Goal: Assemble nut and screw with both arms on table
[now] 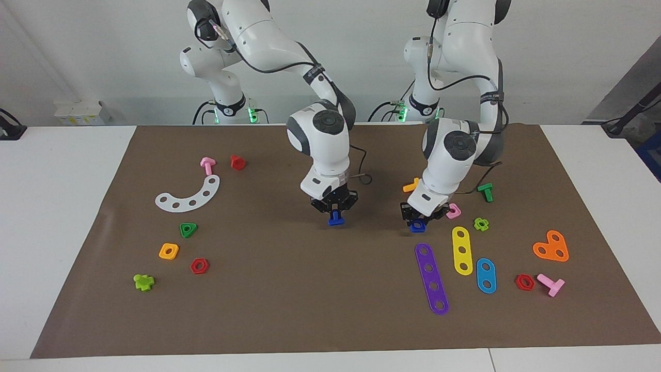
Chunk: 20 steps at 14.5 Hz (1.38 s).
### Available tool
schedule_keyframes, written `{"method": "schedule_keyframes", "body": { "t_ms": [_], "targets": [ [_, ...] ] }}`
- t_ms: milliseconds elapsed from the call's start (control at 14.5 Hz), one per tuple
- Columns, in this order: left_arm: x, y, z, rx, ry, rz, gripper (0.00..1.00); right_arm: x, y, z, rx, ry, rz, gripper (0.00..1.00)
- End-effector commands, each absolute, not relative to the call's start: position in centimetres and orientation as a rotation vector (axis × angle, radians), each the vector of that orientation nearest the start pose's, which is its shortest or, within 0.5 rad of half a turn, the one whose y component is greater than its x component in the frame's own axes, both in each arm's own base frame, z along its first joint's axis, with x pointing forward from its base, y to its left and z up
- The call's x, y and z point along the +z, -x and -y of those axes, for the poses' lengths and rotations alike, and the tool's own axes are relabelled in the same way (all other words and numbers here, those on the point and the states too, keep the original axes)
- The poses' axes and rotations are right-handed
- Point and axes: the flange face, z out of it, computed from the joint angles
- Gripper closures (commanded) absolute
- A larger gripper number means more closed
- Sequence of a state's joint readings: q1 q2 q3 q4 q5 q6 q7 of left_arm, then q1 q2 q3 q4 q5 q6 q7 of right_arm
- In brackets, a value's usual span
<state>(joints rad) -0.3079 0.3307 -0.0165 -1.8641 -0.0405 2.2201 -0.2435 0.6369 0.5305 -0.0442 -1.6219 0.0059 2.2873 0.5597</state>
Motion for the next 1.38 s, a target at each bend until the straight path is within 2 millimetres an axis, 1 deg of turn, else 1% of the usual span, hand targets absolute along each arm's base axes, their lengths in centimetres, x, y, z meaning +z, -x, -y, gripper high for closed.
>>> {"method": "schedule_keyframes", "body": {
  "t_ms": [0, 69, 138, 206, 275, 344, 412, 481, 550, 619, 688, 756, 825, 894, 962, 1031, 1100, 1169, 1306],
  "targets": [
    [34.6, -60.8, 20.1, 0.0, 3.21, -0.078, 0.8, 31.8, -57.8, -40.3, -0.228, 3.069, 0.018, 1.0],
    [34.7, -61.1, 20.2, -0.006, 3.214, -0.076, 0.8, 31.3, -57.7, -40.3, -0.239, 3.063, 0.023, 1.0],
    [35.0, -61.4, 20.5, -0.016, 3.225, -0.067, 0.8, 31.2, -57.6, -40.2, -0.23, 3.07, 0.02, 0.24],
    [35.4, -61.6, 20.7, -0.022, 3.246, -0.047, 0.8, 31.4, -57.8, -40.0, -0.234, 3.069, 0.015, 0.0],
    [35.7, -61.8, 20.9, -0.03, 3.256, -0.041, 0.8, 32.1, -58.3, -39.4, -0.249, 3.064, -0.001, 0.0],
    [36.0, -62.1, 21.2, -0.041, 3.259, -0.046, 0.8, 34.4, -58.6, -38.5, -0.275, 3.055, -0.016, 0.0],
    [36.2, -62.3, 21.5, -0.048, 3.261, -0.046, 0.8, 37.1, -59.2, -36.7, -0.288, 3.05, -0.049, 0.0],
    [36.8, -62.4, 21.8, -0.049, 3.269, -0.04, 0.8, 40.1, -60.1, -33.8, -0.289, 3.051, -0.099, 0.0],
    [37.0, -62.6, 22.2, -0.037, 3.273, -0.041, 0.8, 43.1, -60.3, -31.7, -0.298, 3.048, -0.12, 0.0],
    [37.5, -63.0, 22.6, -0.032, 3.275, -0.048, 0.8, 45.4, -60.7, -29.5, -0.312, 3.042, -0.158, 0.0],
    [38.5, -62.9, 24.2, -0.027, 3.279, -0.079, 0.8, 47.2, -61.4, -26.4, -0.321, 3.041, -0.215, 0.0],
    [38.4, -62.5, 25.8, 0.007, 3.284, -0.08, 0.81, 48.7, -61.9, -23.7, -0.333, 3.042, -0.233, 0.0],
    [39.0, -62.4, 27.0, 0.005, 3.289, -0.058, 0.83, 50.2, -62.0, -21.5, -0.332, 3.051, -0.219, 0.0],
    [39.4, -62.0, 28.6, 0.002, 3.292, -0.054, 0.84, 51.7, -62.0, -18.8, -0.322, 3.061, -0.216, 0.0],
    [39.1, -61.4, 30.2, 0.015, 3.287, -0.056, 0.84, 53.1, -61.6, -16.1, -0.29, 3.076, -0.211, 0.0],
    [39.1, -60.7, 31.6, 0.028, 3.282, -0.062, 0.84, 54.2, -60.8, -13.9, -0.234, 3.092, -0.199, 0.0],
    [38.8, -60.5, 33.0, 0.038, 3.278, -0.078, 0.84, 55.0, -60.1, -11.7, -0.175, 3.109, -0.201, 0.0],
    [38.7, -60.0, 34.5, 0.058, 3.272, -0.086, 0.84, 55.8, -59.5, -8.9, -0.13, 3.121, -0.214, 0.0],
    [38.5, -59.9, 36.9, 0.075, 3.269, -0.067, 0.85, 57.8, -58.4, -4.0, -0.107, 3.127, -0.148, 0.0]
  ]
}}
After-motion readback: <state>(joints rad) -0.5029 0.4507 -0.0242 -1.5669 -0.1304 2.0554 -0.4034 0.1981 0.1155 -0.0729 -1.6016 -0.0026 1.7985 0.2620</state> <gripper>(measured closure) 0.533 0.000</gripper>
